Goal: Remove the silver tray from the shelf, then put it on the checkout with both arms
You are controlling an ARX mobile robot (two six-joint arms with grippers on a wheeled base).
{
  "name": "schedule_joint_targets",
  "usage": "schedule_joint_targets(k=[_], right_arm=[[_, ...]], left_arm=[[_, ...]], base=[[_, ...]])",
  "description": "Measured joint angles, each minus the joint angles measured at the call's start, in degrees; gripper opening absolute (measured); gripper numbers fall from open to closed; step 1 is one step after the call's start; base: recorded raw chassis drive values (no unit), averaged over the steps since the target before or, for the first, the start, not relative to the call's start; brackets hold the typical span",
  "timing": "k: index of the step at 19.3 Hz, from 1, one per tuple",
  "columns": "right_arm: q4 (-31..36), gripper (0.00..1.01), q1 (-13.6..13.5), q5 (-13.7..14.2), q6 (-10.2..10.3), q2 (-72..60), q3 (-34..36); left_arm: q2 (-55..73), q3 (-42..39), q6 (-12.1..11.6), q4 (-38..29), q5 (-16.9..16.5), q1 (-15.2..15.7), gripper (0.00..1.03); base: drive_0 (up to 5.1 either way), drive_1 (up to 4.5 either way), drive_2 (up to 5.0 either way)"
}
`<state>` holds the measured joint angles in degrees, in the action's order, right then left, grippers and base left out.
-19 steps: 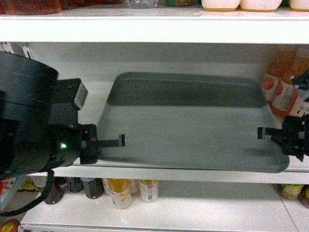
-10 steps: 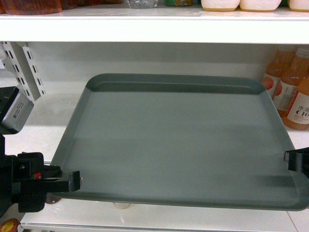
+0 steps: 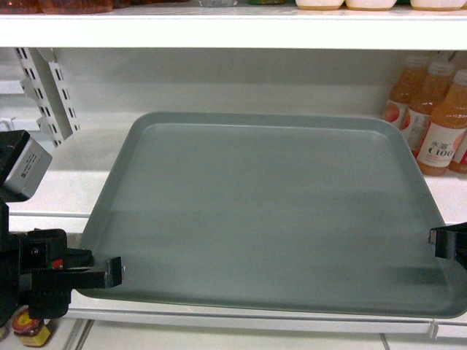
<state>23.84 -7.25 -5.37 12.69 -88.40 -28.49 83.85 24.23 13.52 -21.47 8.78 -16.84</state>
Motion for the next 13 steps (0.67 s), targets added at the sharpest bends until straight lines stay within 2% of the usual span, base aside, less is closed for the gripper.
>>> schedule_joint_targets(k=[13], right_arm=[[0.0,0.02,0.0,0.1,0.0,0.0,0.0]], left_arm=[[0.0,0.0,0.0,0.0,0.0,0.0,0.03]], base=[[0.0,0.0,0.0]])
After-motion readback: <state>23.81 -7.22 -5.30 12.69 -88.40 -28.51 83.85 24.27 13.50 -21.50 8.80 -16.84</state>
